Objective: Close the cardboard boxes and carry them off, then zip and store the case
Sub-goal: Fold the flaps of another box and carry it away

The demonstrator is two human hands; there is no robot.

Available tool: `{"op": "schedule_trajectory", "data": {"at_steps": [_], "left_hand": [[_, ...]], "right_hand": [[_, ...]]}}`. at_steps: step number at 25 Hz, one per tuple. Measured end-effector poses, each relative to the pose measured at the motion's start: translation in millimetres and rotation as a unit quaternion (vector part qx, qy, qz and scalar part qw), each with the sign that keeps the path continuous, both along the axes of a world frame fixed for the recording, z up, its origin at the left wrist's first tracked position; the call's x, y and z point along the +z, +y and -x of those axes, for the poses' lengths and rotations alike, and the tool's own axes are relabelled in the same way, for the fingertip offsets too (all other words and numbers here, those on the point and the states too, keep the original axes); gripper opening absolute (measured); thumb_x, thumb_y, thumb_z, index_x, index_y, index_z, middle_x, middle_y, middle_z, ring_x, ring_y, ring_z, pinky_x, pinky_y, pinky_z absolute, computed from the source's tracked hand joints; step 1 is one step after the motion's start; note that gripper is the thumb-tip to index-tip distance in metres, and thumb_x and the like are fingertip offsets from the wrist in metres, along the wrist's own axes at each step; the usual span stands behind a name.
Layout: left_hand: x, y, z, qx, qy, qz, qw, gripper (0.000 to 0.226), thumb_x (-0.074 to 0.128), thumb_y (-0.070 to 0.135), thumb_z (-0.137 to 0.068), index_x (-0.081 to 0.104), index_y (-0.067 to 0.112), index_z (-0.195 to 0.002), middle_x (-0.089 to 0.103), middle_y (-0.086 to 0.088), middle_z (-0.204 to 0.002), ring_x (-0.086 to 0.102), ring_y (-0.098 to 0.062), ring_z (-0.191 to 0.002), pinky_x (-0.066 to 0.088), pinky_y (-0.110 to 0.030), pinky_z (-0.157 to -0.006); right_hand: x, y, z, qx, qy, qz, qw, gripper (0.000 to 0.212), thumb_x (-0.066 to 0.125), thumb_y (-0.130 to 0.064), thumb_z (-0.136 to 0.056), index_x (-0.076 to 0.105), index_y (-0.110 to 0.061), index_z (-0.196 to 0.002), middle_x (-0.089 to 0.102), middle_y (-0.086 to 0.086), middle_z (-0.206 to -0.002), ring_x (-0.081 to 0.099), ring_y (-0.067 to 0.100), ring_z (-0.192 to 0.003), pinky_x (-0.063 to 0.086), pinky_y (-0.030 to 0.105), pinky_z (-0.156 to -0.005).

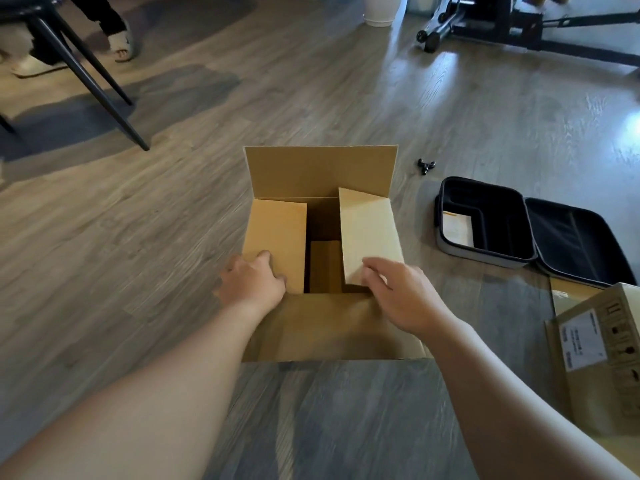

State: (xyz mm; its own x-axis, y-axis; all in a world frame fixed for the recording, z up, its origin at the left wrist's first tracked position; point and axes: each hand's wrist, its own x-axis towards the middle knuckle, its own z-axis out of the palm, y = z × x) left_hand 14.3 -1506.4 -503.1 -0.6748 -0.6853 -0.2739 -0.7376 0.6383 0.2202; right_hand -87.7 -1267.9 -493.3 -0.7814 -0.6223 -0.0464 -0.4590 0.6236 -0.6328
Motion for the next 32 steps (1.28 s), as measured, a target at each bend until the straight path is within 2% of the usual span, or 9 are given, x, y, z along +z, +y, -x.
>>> {"op": "schedule_trajectory", "data": {"at_steps": [5,12,14,16,19,23,27,29,32], "left_hand": [[-5,-32,-12,-0.028,0.093,-0.061,0.993,0.056,0.067,0.040,-0.091,0.051,0.031,-0.144,0.058,-0.005,-0.139,0.058,-0.030,-0.117,0.053,-0.040,-0.091],[-3,-47,-23,-0.080,0.115,-0.033,0.990,0.040,0.071,0.037,-0.088,0.068,0.030,-0.127,0.067,0.001,-0.129,0.061,-0.023,-0.117,0.048,-0.033,-0.096],[7,-54,-23,-0.107,0.103,-0.080,0.986,0.028,0.067,0.030,-0.089,0.074,0.034,-0.116,0.072,0.009,-0.118,0.065,-0.015,-0.110,0.049,-0.026,-0.089],[17,-59,-25,-0.098,0.086,-0.145,0.981,0.018,0.065,0.032,-0.079,0.078,0.037,-0.089,0.075,0.014,-0.088,0.069,-0.010,-0.088,0.049,-0.025,-0.071],[15,-57,-26,-0.082,0.074,-0.086,0.990,0.016,0.053,0.021,-0.081,0.061,0.017,-0.068,0.066,-0.003,-0.074,0.062,-0.025,-0.073,0.048,-0.034,-0.061],[11,-46,-20,-0.061,0.115,-0.052,0.990,0.020,0.045,0.002,-0.077,0.058,0.016,-0.073,0.063,-0.005,-0.072,0.061,-0.029,-0.072,0.051,-0.036,-0.060],[14,-31,-5,-0.026,0.117,-0.103,0.987,0.019,0.051,0.015,-0.080,0.061,0.020,-0.095,0.062,-0.002,-0.090,0.058,-0.022,-0.082,0.048,-0.034,-0.064],[11,-24,-1,-0.065,0.074,-0.134,0.986,0.035,0.069,0.035,-0.084,0.058,0.022,-0.115,0.063,0.000,-0.106,0.060,-0.024,-0.098,0.052,-0.038,-0.082],[7,-16,7,-0.116,0.054,-0.143,0.981,0.064,0.083,0.044,-0.075,0.052,0.021,-0.127,0.059,0.004,-0.121,0.058,-0.024,-0.113,0.047,-0.037,-0.096]], "right_hand": [[-24,46,23,0.012,0.028,-0.070,0.997,0.065,0.045,0.008,-0.090,0.063,-0.034,-0.137,0.047,-0.017,-0.153,0.039,0.011,-0.143,0.028,0.025,-0.114],[-17,74,37,0.047,-0.131,-0.014,0.990,0.069,0.076,0.003,-0.083,0.060,-0.034,-0.139,0.038,-0.026,-0.154,0.040,-0.002,-0.140,0.035,0.034,-0.118],[-17,78,34,0.001,-0.172,0.071,0.982,0.039,0.083,-0.023,-0.083,0.075,-0.036,-0.119,0.059,-0.025,-0.137,0.055,-0.010,-0.122,0.048,0.027,-0.103],[-17,78,30,-0.103,-0.165,0.122,0.973,0.011,0.074,-0.054,-0.083,0.080,-0.045,-0.083,0.074,-0.025,-0.091,0.065,-0.013,-0.080,0.050,0.018,-0.075],[-19,66,29,-0.232,-0.090,0.139,0.958,0.015,0.072,-0.053,-0.086,0.080,-0.040,-0.089,0.075,-0.015,-0.077,0.066,-0.003,-0.072,0.053,0.030,-0.072],[-18,45,25,-0.274,-0.056,0.034,0.960,0.070,0.077,-0.049,-0.080,0.045,-0.052,-0.142,0.062,-0.026,-0.107,0.055,0.008,-0.101,0.047,0.037,-0.088],[-25,48,11,-0.231,0.028,-0.030,0.972,0.037,0.066,-0.047,-0.085,0.069,-0.044,-0.122,0.068,-0.017,-0.119,0.060,0.018,-0.104,0.043,0.036,-0.088],[-27,55,7,-0.238,0.041,-0.017,0.970,0.030,0.061,-0.049,-0.086,0.075,-0.038,-0.110,0.071,-0.013,-0.103,0.061,0.017,-0.092,0.045,0.034,-0.081],[-21,66,19,-0.244,0.015,-0.057,0.968,0.043,0.056,-0.048,-0.087,0.063,-0.036,-0.128,0.072,-0.008,-0.090,0.063,0.024,-0.095,0.048,0.035,-0.077]]}}
